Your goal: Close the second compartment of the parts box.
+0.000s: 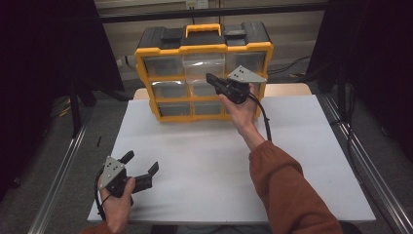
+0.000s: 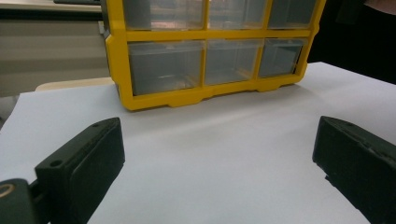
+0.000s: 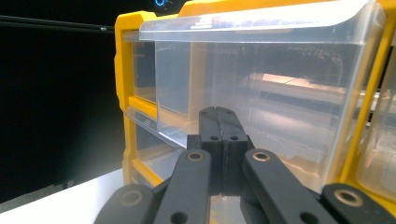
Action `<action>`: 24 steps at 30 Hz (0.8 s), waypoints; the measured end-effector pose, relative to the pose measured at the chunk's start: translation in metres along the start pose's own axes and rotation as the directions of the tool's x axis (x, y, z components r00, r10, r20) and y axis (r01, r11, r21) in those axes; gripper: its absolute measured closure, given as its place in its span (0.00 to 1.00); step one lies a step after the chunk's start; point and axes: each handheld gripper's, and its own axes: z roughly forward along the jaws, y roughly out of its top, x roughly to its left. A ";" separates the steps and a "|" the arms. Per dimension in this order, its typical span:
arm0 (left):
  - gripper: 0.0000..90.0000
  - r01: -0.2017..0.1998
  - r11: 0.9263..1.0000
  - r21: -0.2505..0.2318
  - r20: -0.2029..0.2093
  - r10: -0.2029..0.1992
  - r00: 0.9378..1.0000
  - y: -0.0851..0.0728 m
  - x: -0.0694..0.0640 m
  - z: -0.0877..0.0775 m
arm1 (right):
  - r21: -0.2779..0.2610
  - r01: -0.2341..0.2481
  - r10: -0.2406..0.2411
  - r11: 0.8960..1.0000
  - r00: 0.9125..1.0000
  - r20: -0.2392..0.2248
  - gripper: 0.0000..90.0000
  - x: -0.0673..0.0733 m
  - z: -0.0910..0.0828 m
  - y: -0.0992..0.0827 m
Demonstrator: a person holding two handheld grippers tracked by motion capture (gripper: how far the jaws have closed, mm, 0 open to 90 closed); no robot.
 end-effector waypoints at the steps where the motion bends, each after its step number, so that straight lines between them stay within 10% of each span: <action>1: 0.03 0.000 1.000 0.000 0.002 0.000 1.000 0.000 0.000 0.000 | 0.001 0.000 0.000 1.000 1.000 0.000 1.00 0.000 0.000 0.000; 24: 0.03 -0.003 1.000 -0.008 -0.007 0.003 1.000 0.001 -0.001 -0.001 | 0.011 0.004 -0.004 1.000 1.000 0.010 1.00 -0.005 0.006 0.000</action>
